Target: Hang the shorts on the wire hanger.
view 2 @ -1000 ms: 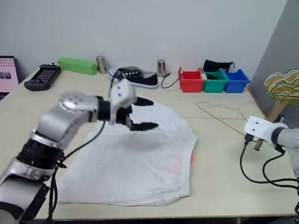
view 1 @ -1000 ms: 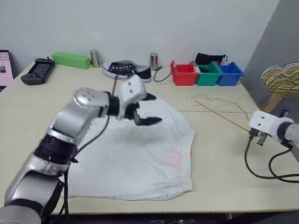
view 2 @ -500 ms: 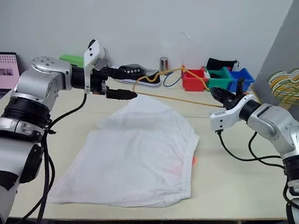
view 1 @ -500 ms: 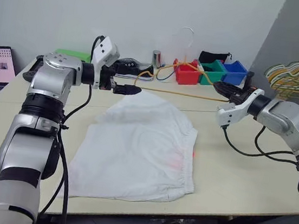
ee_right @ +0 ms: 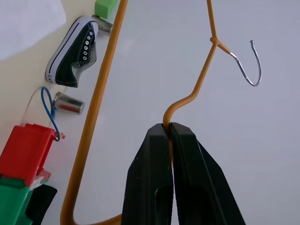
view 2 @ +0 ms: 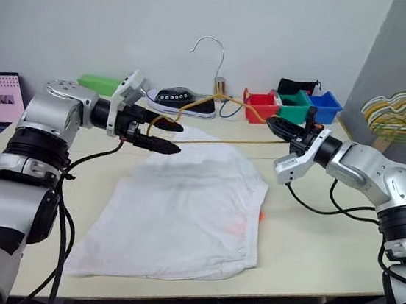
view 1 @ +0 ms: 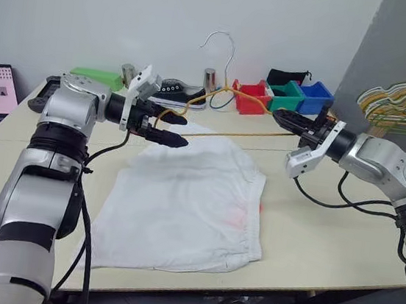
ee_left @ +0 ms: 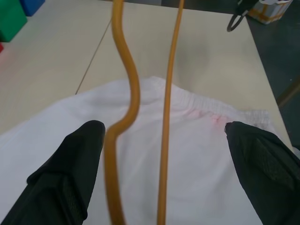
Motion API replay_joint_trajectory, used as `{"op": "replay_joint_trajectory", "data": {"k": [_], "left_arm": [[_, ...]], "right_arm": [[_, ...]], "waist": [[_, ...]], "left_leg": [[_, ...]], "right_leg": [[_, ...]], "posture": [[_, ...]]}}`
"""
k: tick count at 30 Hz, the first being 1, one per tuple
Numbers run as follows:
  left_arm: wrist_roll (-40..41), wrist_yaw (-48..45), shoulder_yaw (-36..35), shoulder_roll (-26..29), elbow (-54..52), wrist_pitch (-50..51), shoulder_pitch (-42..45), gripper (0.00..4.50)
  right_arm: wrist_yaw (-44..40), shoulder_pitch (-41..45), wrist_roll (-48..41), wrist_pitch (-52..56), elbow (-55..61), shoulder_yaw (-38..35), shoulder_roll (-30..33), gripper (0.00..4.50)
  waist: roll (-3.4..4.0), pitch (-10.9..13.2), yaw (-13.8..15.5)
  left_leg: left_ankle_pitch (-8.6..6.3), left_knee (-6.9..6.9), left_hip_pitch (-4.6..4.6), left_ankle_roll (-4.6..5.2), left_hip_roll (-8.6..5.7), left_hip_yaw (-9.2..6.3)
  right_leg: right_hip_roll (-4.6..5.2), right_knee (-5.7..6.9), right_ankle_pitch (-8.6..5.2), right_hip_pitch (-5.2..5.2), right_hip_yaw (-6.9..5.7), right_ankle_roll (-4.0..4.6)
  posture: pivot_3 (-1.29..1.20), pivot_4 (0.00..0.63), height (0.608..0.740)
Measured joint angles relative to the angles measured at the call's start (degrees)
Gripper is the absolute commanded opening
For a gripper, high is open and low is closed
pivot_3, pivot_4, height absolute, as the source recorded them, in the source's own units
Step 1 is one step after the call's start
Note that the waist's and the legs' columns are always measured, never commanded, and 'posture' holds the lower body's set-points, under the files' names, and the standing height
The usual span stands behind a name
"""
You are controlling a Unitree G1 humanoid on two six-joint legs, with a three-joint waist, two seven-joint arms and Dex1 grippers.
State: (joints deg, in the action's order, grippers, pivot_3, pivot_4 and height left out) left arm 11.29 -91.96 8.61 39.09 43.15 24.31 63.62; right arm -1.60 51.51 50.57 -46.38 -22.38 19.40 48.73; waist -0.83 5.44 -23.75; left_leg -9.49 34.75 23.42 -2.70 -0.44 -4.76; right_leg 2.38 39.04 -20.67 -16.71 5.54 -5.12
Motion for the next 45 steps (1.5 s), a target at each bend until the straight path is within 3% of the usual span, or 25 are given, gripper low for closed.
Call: {"op": "replay_joint_trajectory", "data": {"k": [4,17,19,37,45], "left_arm": [[0.0,-0.1,0.7,0.3,-1.8,1.4,-1.8,3.85],[-0.6,0.0,0.8,0.3,-3.2,1.5,-3.2,1.04],[-0.5,-0.1,0.8,0.3,-3.5,1.6,-3.5,0.77],[-0.1,1.9,0.6,0.5,-7.5,1.2,-5.2,0.72],[-1.1,6.4,0.1,0.0,-11.4,-3.6,-7.9,0.72]], "right_arm": [[0.0,0.0,0.0,0.0,0.0,0.0,-0.3,0.0],[-0.1,0.9,0.0,0.6,0.1,0.0,-0.9,0.0],[-0.4,0.9,0.0,0.6,0.1,0.0,-0.9,0.0],[-0.8,0.9,-0.1,0.7,-0.5,0.0,-1.1,0.0],[-2.1,0.6,-1.7,0.8,-1.4,-0.2,-1.3,0.0]], "waist": [[0.0,0.0,0.0],[0.0,0.0,0.0],[0.0,0.0,0.0],[0.01,0.0,0.0],[0.0,0.0,0.0]], "left_leg": [[0.01,0.03,0.0,0.01,0.0,0.0],[0.02,0.06,0.0,0.03,0.0,-0.01],[0.02,0.06,0.0,0.03,0.0,-0.01],[0.03,0.08,-0.01,0.04,0.0,-0.01],[0.03,0.12,-0.01,0.05,0.0,-0.01]], "right_leg": [[0.0,0.01,0.0,0.01,0.0,0.01],[0.0,0.04,0.01,0.02,0.0,0.01],[0.0,0.04,0.01,0.02,0.0,0.01],[0.0,0.06,0.01,0.03,0.0,0.02],[0.01,0.07,0.01,0.05,0.0,0.02]], "posture": [[-0.33,0.012,0.74],[-0.33,0.012,0.74],[-0.33,0.012,0.74],[-0.32,0.007,0.74],[-0.32,0.004,0.74]]}}
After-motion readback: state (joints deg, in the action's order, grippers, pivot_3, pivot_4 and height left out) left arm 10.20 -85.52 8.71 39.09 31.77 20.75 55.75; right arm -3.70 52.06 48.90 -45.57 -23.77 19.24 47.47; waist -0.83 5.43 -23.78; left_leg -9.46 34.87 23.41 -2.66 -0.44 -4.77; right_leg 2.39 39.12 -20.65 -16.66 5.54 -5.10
